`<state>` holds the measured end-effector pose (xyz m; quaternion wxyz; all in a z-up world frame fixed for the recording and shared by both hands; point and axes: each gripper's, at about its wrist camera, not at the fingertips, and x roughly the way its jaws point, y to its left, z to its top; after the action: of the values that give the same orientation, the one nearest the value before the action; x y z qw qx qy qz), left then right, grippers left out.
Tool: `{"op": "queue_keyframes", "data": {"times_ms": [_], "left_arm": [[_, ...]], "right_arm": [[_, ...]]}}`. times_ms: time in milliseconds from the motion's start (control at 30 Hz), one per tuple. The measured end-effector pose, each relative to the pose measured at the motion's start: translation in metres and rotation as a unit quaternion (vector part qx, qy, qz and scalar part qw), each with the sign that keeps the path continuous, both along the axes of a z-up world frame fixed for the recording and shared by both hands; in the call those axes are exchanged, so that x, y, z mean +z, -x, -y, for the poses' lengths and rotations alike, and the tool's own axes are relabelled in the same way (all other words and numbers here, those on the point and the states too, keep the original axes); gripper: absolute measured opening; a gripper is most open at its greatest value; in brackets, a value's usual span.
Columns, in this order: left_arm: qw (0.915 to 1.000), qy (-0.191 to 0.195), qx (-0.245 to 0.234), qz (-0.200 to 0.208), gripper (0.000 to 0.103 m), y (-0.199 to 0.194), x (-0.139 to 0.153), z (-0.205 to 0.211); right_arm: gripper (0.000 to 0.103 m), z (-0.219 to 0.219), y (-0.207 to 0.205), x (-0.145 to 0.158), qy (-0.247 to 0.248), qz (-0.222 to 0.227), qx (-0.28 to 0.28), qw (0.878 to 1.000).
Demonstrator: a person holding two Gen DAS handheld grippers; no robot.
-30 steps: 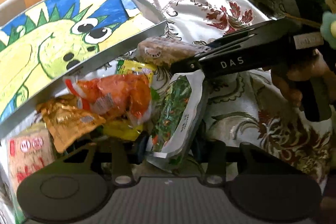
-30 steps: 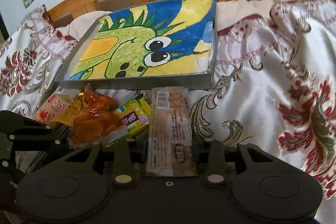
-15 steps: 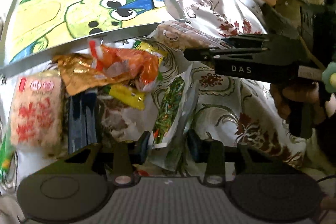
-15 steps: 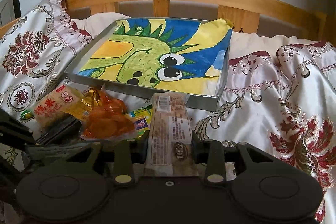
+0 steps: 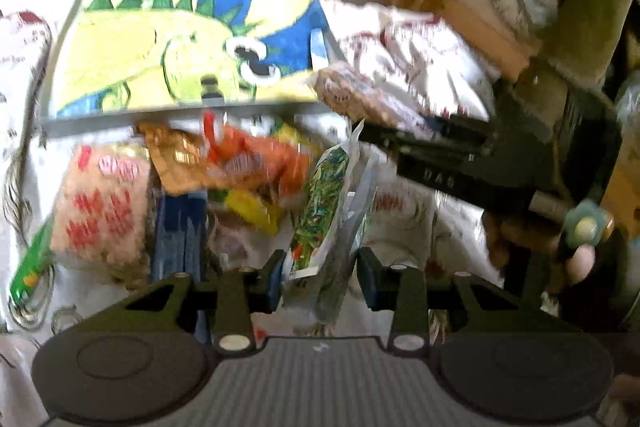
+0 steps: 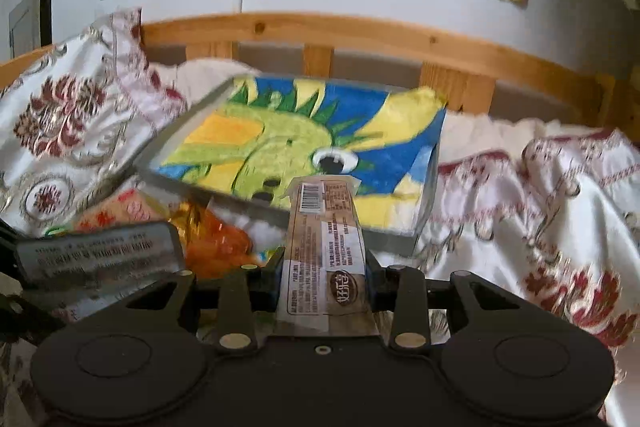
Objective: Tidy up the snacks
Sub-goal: 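Grasp the green-patterned packet with the left gripper while the right gripper carries the bar over the tray, then lower both snacks into the tray and open both grippers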
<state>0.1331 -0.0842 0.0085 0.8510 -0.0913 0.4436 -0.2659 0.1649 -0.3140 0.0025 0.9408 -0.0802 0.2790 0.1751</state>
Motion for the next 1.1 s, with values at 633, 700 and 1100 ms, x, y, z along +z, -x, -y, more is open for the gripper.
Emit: {"op": "queue_keyframes", "data": {"times_ms": [633,700,1100], "left_arm": [[0.9765,-0.055,0.189,0.087,0.042,-0.161,0.018,0.033],[0.9748,-0.057,0.201,0.079,0.042,-0.173,0.009,0.038],[0.9736,-0.064,0.211,0.059,0.042,-0.194,-0.033,0.047]], "right_arm": [[0.038,-0.005,-0.105,-0.019,-0.048,0.094,-0.046,0.993],[0.038,-0.002,-0.113,-0.025,-0.047,0.088,-0.052,0.994],[0.039,-0.003,-0.137,-0.047,-0.040,0.051,-0.055,0.996]]}}
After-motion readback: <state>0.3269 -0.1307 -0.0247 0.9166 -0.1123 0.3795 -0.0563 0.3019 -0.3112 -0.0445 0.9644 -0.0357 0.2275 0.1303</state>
